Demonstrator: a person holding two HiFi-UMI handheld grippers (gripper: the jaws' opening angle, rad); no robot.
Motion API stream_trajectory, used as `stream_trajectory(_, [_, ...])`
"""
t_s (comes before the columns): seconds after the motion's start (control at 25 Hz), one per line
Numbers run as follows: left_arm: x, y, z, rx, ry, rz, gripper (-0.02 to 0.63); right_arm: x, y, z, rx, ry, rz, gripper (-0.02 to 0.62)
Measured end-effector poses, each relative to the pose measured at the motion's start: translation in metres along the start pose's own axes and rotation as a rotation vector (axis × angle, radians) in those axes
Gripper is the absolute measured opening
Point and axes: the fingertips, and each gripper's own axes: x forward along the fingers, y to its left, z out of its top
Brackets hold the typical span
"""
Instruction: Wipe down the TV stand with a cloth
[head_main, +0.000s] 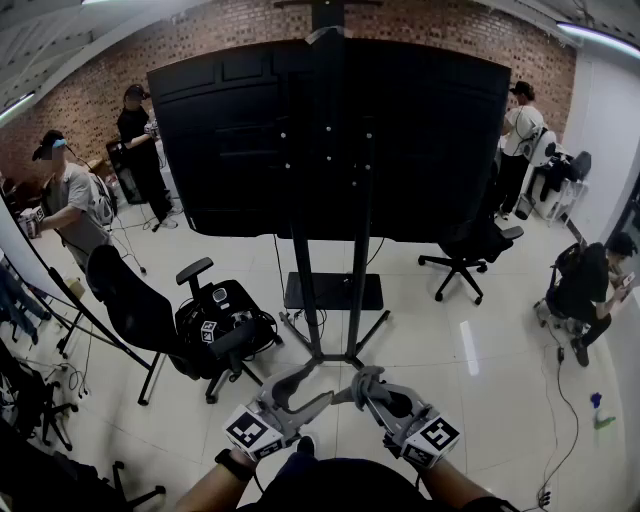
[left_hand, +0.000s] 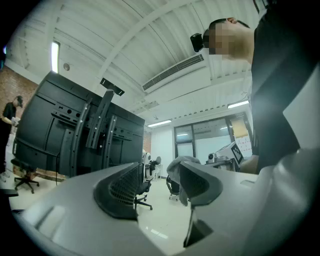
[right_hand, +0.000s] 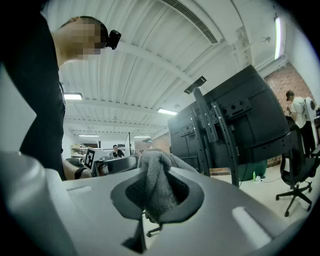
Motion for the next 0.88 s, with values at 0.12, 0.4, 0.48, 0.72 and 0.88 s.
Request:
stream_trajectory(0.12, [0.007,0.02,-0.004,-0.011,0.001,0.002,0.276,0.017,-0.011,0.0,0.011,0.013,0.009,0.017])
stream_trajectory(0.4, [0.034,0.087,-0.011,-0.026,0.002,-0.048,0.276,0.072,-0.052,0.007,0.005,-0.019,-0.019,0.017])
stream_trajectory(0.48, [0.046,0.113,-0.005,-0.018,-0.005,-0.068,0.278,0.094,-0.066,0.01,-0.002,-0.011,-0.035,0.017])
stream_trajectory(0.72, [0.064,0.193,0.015,0.005,-0.031,-0.131,0.284,0.173,-0.108,0.025,-0.024,-0.033,-0.085,0.017])
stream_trajectory(0.88, [0.069,0.239,0.022,0.013,-0.034,-0.162,0.285,0.224,-0.12,0.039,-0.085,-0.028,-0.077,0.017])
